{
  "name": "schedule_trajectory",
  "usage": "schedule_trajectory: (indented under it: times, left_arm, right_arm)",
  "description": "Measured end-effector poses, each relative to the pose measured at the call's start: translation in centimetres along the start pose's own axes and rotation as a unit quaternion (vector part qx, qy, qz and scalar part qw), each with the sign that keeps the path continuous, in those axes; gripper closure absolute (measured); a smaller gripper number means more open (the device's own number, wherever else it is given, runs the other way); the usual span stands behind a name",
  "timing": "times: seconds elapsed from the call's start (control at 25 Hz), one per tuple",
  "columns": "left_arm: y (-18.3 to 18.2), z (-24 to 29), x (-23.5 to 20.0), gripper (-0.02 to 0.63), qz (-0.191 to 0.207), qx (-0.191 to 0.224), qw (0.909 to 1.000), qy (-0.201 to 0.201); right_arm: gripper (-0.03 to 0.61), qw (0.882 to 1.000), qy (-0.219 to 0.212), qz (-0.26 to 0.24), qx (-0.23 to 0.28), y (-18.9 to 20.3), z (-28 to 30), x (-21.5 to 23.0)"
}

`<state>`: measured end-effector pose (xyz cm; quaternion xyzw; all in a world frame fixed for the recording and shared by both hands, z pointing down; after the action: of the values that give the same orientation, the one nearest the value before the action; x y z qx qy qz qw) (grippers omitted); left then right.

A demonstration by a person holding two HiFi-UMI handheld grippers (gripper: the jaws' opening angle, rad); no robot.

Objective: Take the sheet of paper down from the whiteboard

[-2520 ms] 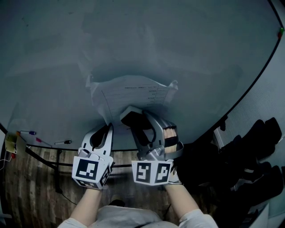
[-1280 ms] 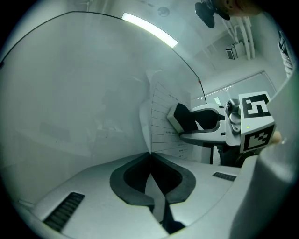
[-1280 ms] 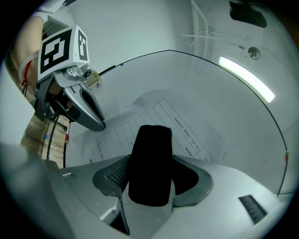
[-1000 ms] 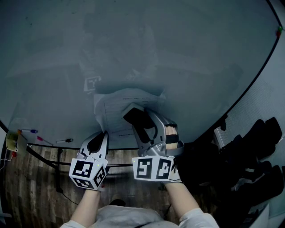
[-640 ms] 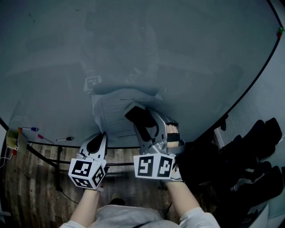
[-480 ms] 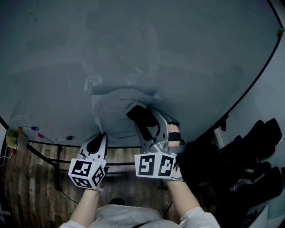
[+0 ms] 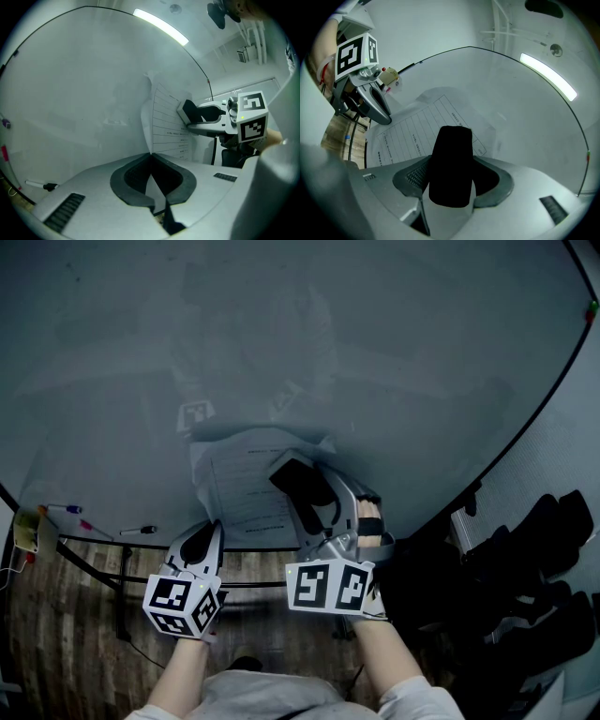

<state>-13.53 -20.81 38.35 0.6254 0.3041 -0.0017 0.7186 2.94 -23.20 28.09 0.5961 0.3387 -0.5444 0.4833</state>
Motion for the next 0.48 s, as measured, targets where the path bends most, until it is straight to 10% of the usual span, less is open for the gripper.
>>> schedule_trajectory:
  times: [0.48]
  left_arm:
    - [0.20,-0.63,-0.82,0.598,-0.007,0.005,0.9999,-0.014]
  right_arm:
    - [0.311,1.000,0.005,0.004,-0.003,0.23,0.03,0.23]
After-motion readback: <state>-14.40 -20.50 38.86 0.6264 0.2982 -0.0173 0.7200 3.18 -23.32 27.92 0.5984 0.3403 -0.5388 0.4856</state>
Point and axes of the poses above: the fingertips, and each gripper's own axes: z forward along the fingers, x to its right, y out of its underside, the point moved 6 cm from there along -z, backward along the fingers, and after that the axes turned 15 degrees about -z, right-handed, at the moved point
